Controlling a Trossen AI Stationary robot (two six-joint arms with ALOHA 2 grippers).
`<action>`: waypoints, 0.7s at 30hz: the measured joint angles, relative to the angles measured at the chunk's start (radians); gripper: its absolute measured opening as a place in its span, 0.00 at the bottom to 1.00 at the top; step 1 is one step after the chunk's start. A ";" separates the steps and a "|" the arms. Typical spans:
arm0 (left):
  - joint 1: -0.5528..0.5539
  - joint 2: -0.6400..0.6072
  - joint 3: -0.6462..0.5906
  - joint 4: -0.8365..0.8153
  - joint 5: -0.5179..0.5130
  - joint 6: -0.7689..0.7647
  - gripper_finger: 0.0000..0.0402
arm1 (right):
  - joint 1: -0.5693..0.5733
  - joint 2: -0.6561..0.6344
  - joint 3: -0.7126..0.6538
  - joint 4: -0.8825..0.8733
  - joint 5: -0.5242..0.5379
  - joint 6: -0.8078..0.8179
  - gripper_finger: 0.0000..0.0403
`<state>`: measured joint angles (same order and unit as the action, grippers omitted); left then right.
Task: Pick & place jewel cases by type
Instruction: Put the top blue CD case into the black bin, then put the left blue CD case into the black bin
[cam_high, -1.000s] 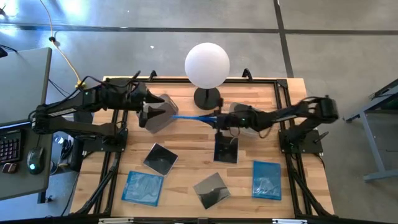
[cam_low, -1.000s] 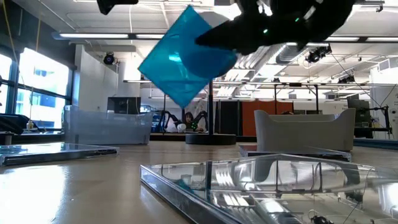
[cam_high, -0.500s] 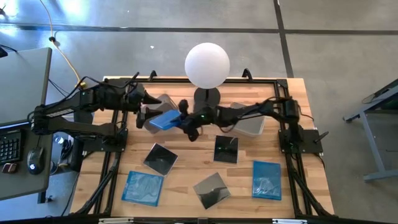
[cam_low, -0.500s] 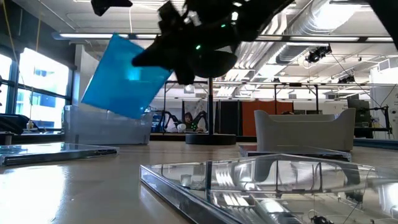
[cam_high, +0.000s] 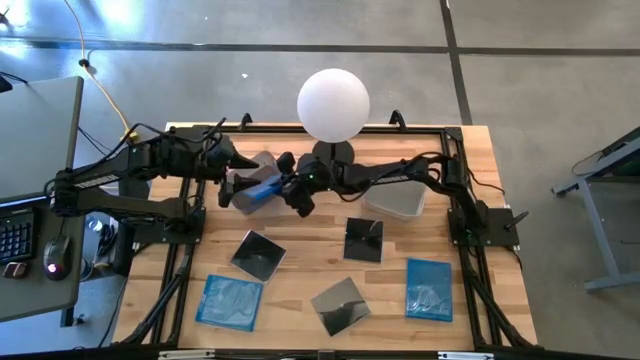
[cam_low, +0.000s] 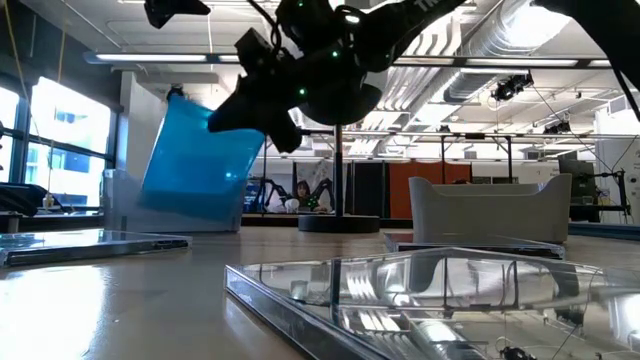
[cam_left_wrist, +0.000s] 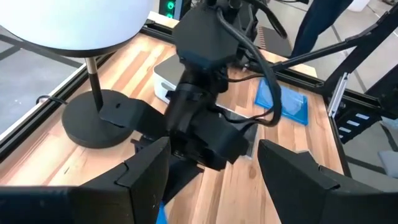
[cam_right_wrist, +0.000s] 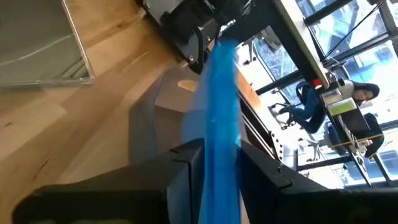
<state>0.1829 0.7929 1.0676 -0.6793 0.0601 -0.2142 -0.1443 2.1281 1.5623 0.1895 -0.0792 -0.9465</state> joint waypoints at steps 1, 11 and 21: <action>0.000 0.000 0.000 -0.001 0.000 0.000 0.60 | 0.000 0.000 0.000 0.000 0.004 0.001 0.20; 0.000 0.000 0.000 -0.001 0.000 0.000 0.60 | -0.001 -0.001 0.000 0.012 0.023 -0.004 0.21; 0.000 0.000 0.000 -0.029 0.000 -0.055 0.60 | 0.055 -0.023 0.000 0.008 0.177 -0.057 0.21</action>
<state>0.1829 0.7929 1.0676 -0.7082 0.0597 -0.2690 -0.0891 2.1050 1.5623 0.1974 0.0975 -1.0035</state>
